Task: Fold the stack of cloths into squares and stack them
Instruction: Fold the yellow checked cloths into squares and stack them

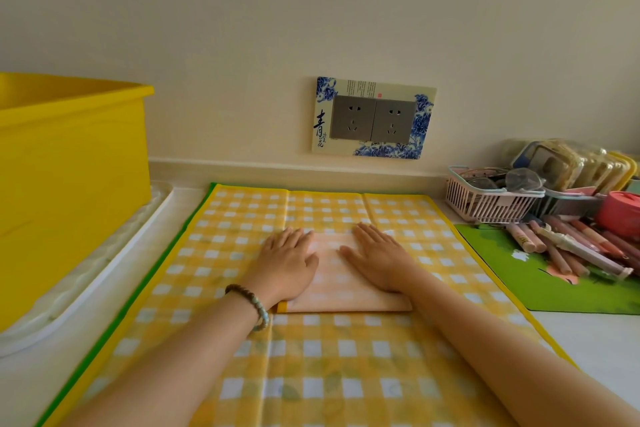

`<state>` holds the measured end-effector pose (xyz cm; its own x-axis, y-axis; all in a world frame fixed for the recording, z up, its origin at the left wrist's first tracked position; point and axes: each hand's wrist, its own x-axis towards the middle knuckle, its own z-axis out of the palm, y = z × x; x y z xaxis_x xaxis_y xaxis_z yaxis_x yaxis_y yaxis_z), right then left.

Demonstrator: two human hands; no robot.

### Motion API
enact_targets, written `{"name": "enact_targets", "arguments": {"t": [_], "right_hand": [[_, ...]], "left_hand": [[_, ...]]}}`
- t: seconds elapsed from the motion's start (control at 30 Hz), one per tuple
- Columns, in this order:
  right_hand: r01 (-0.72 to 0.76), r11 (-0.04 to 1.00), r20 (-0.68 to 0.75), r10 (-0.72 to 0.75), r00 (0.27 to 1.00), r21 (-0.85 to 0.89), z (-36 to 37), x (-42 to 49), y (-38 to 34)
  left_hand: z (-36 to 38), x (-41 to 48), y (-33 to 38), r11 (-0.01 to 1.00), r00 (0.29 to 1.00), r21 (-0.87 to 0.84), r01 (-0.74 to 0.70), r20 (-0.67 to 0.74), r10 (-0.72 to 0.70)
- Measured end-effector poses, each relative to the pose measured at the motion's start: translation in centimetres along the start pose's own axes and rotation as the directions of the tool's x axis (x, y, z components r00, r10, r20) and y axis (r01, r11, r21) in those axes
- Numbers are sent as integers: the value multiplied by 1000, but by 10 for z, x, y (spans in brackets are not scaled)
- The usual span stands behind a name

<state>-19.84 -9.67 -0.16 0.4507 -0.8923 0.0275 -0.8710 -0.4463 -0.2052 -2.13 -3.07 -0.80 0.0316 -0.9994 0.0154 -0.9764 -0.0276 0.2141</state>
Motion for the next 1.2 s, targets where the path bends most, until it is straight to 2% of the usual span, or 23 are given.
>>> {"name": "enact_targets", "arguments": {"t": [0.1,0.2,0.27,0.33,0.37,0.43,0.57,0.77,0.87,0.93,1.1,1.2], "right_hand": [[-58,998,22,57,998,25,-5,-4,13],[-80,993,43,77,996,91,-11,-6,14],[-102,944,19,102,995,313,-19,-11,14],[-102,821,-41,150,988,562,-28,-20,18],[-93,776,-71,175,982,624,-33,-25,21],[-124,746,-55,210,976,654,-39,-32,28],[-272,709,114,262,958,650,-42,-41,37],[-314,696,148,289,946,646,-43,-50,24],[-402,625,202,367,908,670,-49,-52,13],[-421,547,238,376,896,724,-51,-54,8],[-328,250,276,220,936,911,-53,-63,2],[-279,219,233,214,949,935,-62,-75,11]], "left_hand": [[-1,-1,0,1000,1000,-16,-2,0,2],[-5,-4,0,994,1000,-111,2,-25,-5],[-11,-8,0,977,999,-214,19,-43,-29],[-17,-14,-2,956,998,-290,52,-31,-63],[-20,-19,-4,948,997,-309,68,-16,-77],[-23,-29,-5,951,996,-295,91,12,-91],[-17,-47,-4,979,990,-162,125,89,-112],[-10,-59,1,992,990,-49,117,84,-113],[-11,-60,2,991,990,-51,126,75,-122],[-11,-61,3,991,992,-69,118,48,-115],[-12,-57,4,975,991,-180,131,24,-129],[-16,-50,15,899,987,-415,138,-14,-158]]}}
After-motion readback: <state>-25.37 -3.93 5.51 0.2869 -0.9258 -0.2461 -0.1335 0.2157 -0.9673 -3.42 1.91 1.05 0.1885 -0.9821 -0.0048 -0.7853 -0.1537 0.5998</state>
